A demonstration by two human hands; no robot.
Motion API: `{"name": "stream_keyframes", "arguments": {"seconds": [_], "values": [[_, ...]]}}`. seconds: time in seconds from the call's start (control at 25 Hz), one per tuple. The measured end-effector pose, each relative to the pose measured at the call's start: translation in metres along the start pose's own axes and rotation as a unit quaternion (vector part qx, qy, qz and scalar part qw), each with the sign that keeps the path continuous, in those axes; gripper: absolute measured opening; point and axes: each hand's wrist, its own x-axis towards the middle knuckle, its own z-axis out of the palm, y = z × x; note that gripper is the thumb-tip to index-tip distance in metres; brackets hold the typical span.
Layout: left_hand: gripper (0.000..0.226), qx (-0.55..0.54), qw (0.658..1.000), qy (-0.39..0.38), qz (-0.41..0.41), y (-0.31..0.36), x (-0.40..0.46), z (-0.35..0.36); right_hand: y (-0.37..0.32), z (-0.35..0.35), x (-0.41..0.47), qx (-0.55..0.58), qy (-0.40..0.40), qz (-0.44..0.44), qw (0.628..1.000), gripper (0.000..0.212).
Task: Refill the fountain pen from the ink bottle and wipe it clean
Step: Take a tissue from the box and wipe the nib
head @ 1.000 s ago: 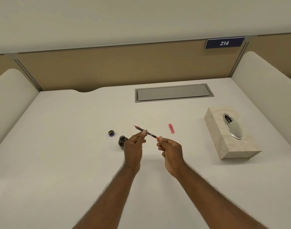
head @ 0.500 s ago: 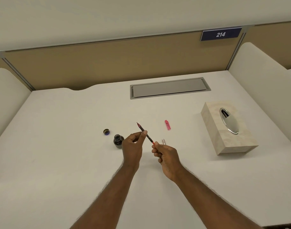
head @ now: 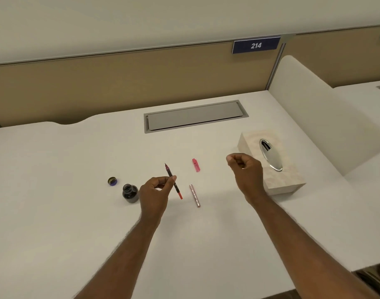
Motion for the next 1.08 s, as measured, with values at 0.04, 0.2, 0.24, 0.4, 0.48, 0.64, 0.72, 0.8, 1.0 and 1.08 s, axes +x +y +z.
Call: {"name": "stream_keyframes", "arguments": {"seconds": [0.04, 0.2, 0.24, 0.4, 0.48, 0.64, 0.72, 0.8, 1.0, 1.08], "values": [[0.013, 0.009, 1.000, -0.003, 0.006, 0.000, 0.000, 0.002, 0.002, -0.011, 0.010, -0.021, 0.022, -0.015, 0.999, 0.005], [0.012, 0.039, 0.999, -0.019, 0.024, -0.002, 0.000, 0.010, 0.015, -0.050, 0.043, -0.114, 0.129, -0.041, 0.984, 0.010], [0.013, 0.042, 0.999, -0.021, 0.022, -0.004, -0.001, 0.010, 0.021, -0.059, 0.050, -0.129, 0.159, -0.035, 0.978, 0.010], [0.013, 0.049, 0.998, -0.027, 0.011, -0.009, -0.007, 0.012, 0.045, -0.087, 0.069, -0.218, 0.223, 0.017, 0.950, 0.019], [0.013, 0.054, 0.998, -0.030, 0.007, -0.010, -0.009, 0.011, 0.054, -0.091, 0.073, -0.267, 0.220, 0.042, 0.937, 0.024], [0.013, 0.063, 0.997, -0.035, 0.005, -0.012, -0.011, 0.007, 0.060, -0.087, 0.077, -0.316, 0.197, 0.077, 0.925, 0.027], [0.012, 0.065, 0.997, -0.036, 0.005, -0.013, -0.012, 0.005, 0.062, -0.085, 0.078, -0.324, 0.191, 0.091, 0.922, 0.024], [0.012, 0.065, 0.997, -0.035, 0.005, -0.014, -0.012, 0.003, 0.063, -0.085, 0.079, -0.321, 0.191, 0.096, 0.923, 0.017], [0.012, 0.060, 0.998, -0.032, 0.005, -0.014, -0.014, 0.000, 0.062, -0.086, 0.083, -0.325, 0.178, 0.098, 0.923, 0.009], [0.012, 0.056, 0.998, -0.033, 0.006, -0.014, -0.015, -0.001, 0.062, -0.086, 0.085, -0.322, 0.179, 0.103, 0.924, 0.010]]}}
